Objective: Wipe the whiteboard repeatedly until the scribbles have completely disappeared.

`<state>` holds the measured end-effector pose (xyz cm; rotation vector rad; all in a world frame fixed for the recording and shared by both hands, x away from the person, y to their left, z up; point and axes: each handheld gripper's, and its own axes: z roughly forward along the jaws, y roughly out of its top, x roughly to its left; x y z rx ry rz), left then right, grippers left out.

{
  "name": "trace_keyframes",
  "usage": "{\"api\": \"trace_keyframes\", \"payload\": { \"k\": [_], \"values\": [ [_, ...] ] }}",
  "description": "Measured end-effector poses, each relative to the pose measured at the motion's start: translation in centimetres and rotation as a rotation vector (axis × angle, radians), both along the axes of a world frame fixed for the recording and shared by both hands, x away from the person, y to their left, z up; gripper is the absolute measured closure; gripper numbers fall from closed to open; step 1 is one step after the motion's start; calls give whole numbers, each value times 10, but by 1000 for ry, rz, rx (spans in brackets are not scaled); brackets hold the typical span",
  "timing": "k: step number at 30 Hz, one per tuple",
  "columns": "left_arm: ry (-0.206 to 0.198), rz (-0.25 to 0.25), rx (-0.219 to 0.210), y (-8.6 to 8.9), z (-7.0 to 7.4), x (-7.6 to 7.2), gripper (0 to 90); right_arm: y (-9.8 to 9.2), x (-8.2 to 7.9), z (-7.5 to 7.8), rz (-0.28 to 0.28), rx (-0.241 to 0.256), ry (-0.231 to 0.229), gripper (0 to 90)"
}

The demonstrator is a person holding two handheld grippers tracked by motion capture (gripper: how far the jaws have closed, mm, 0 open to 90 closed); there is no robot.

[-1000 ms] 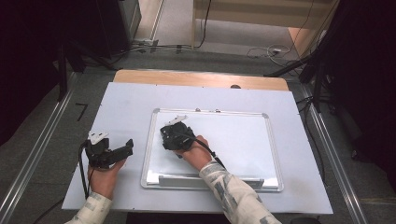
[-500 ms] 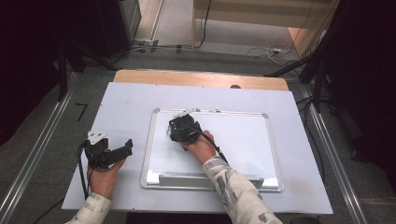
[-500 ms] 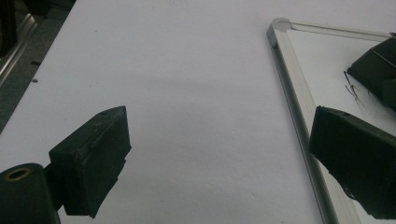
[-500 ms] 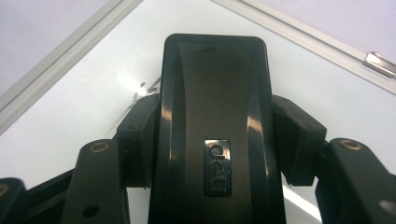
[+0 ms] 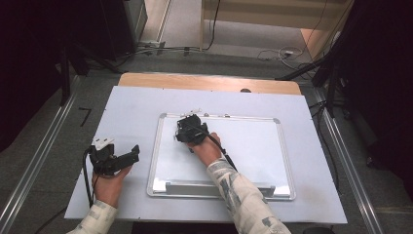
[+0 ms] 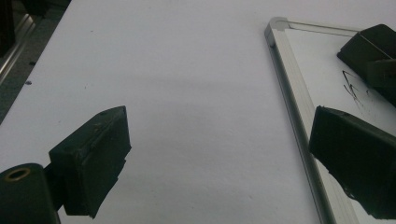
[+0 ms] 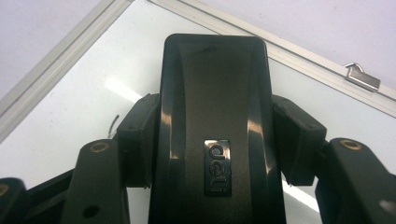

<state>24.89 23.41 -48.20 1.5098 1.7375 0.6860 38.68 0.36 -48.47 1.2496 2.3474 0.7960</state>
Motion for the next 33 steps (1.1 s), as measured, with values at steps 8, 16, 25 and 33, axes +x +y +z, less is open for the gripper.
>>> {"api": "trace_keyframes", "payload": {
  "k": [8, 16, 25, 33],
  "values": [
    [0, -1, -1, 0, 0, 0, 58, 13, -3, -1, 14, 1, -5, 378],
    [1, -3, -4, 1, 0, 0, 58, 24, -10, -1, 41, 1, -5, 378],
    [1, 2, -5, 1, 0, 0, 58, 33, -28, -2, 87, -1, -7, 378],
    [2, 5, -4, 1, -1, -1, 58, 30, -34, -2, 111, 2, -1, 378]
  ]
}}
